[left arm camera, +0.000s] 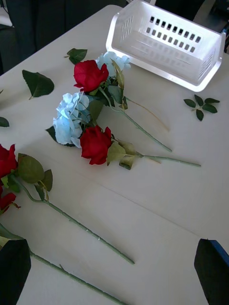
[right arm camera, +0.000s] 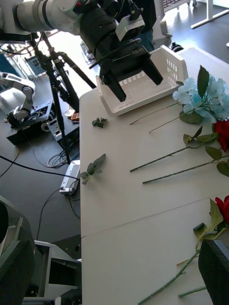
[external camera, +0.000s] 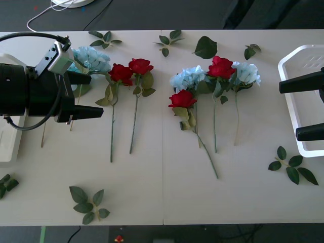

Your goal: Place the red flowers into the right box and the blue flowers into the left box. If a person shows an open palm, hand one flower to the person first, then continue sorting.

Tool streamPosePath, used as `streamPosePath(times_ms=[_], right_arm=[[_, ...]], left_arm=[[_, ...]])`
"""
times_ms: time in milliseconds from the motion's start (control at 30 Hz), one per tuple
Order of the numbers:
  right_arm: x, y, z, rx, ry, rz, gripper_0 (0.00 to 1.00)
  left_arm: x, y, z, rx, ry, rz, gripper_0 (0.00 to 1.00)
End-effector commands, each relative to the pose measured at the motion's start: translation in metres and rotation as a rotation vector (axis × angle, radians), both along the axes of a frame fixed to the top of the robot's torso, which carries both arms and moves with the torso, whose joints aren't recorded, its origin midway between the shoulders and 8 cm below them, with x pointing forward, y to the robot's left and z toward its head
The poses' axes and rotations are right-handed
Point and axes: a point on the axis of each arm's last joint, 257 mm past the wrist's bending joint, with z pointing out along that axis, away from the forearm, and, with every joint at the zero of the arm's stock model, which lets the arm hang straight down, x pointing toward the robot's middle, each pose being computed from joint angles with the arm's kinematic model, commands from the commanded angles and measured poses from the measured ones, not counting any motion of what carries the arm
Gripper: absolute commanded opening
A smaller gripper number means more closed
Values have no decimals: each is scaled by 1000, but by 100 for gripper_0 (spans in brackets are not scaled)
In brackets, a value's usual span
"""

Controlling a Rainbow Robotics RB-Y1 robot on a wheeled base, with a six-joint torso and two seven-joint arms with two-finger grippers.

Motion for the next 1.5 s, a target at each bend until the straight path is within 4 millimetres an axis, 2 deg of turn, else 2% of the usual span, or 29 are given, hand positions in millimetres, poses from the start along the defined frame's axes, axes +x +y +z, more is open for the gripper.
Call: streamPosePath(times_ms=[33,167,200,267,433,600,767,867,967,1200,1367,1500], right_arm=[[-8,6,7,20,-38,33,100],[-8,6,7,20,-38,33,100],[-3,0,-3,21,-8,2,100],[5,-4,-3,5,-5,-42,100],[27,-7,-5,-28,8,-160,100],[50,-6,-11,-55,120,-367,100],[64,-11,-21,-71,258,-587,100],[72,-18,-32,-83,329,-730,100],[80,-25,-47,-89,397,-844,100],[106,-38,-79,-87,513,-1040,100],[132,-47,-95,-95,507,-1156,100],[158,-53,-107,-91,514,-1246,100]], left_arm=[[-20,-1,-51,-16,105,-6,100],[-12,-8,-50,-108,96,41,100],[-11,-8,-48,-86,71,33,100],[-4,-4,-43,-45,28,32,100],[8,4,-14,-28,-1,41,100],[14,26,22,74,119,120,100],[23,50,49,133,280,345,100],[25,74,58,155,395,545,100],[30,101,53,177,444,699,100],[52,162,9,278,432,1000,100],[58,184,-20,271,464,1160,100],[55,200,-54,245,552,1295,100]])
